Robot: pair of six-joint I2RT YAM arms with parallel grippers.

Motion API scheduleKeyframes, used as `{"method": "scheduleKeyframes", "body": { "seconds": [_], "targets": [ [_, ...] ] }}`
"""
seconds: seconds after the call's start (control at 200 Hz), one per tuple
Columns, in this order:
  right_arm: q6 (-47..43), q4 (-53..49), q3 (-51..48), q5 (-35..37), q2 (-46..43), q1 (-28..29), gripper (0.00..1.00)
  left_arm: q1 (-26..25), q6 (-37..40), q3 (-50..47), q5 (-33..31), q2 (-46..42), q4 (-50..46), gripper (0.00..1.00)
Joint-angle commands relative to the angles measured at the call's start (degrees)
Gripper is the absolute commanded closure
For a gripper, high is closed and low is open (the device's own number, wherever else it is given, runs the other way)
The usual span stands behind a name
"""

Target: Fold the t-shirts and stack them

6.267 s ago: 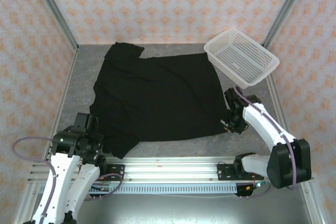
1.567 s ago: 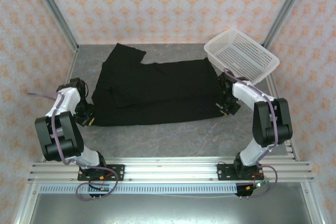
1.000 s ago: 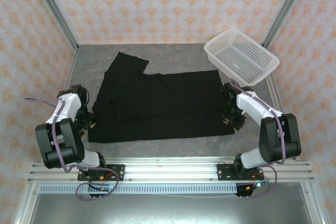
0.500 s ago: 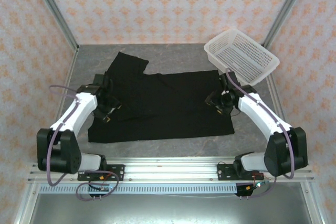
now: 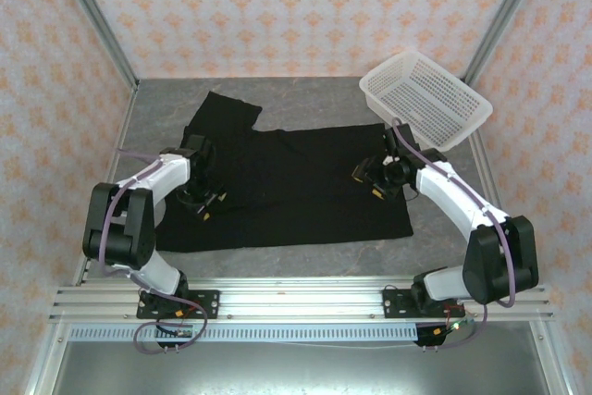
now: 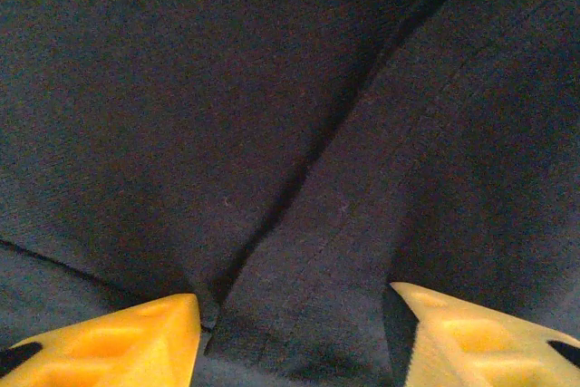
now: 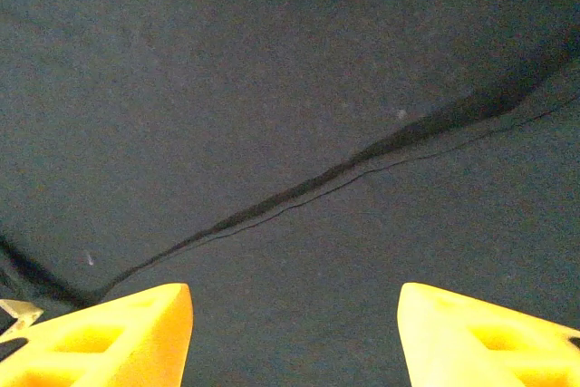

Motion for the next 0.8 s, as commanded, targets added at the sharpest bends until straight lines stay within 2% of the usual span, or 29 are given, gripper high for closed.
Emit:
{"method": "scheduleKeyframes", "body": {
  "seconds": [0.0, 0.125, 0.235, 0.44, 0.796],
  "targets": [
    [0.81, 1.09, -0.31, -0.11, 0.22, 0.28, 0.4, -0.36, -1.13, 2.1, -2.89, 0.74, -0.34, 0.6],
    [1.08, 2.13, 0.3, -1.18, 0.02, 0.24, 0.41, -0.7, -0.06, 4.95, -4.53, 1.25, -0.91, 0.85],
    [1.72, 6.42, 0.43, -4.13, -1.25, 0.3, 0.41, -1.86, 1.68, 8.45, -5.83, 2.01, -2.25, 1.0],
    [3.1, 9.05, 1.86, -4.77, -1.53, 0.25, 0.41, -5.79, 4.28, 15.09, -7.9, 5.17, -4.43, 1.0],
    [3.73, 8.71, 1.82, -5.05, -0.52, 0.25, 0.42, -12.01, 12.89, 32.85, -14.36, 17.18, -12.92, 1.0]
  ]
}}
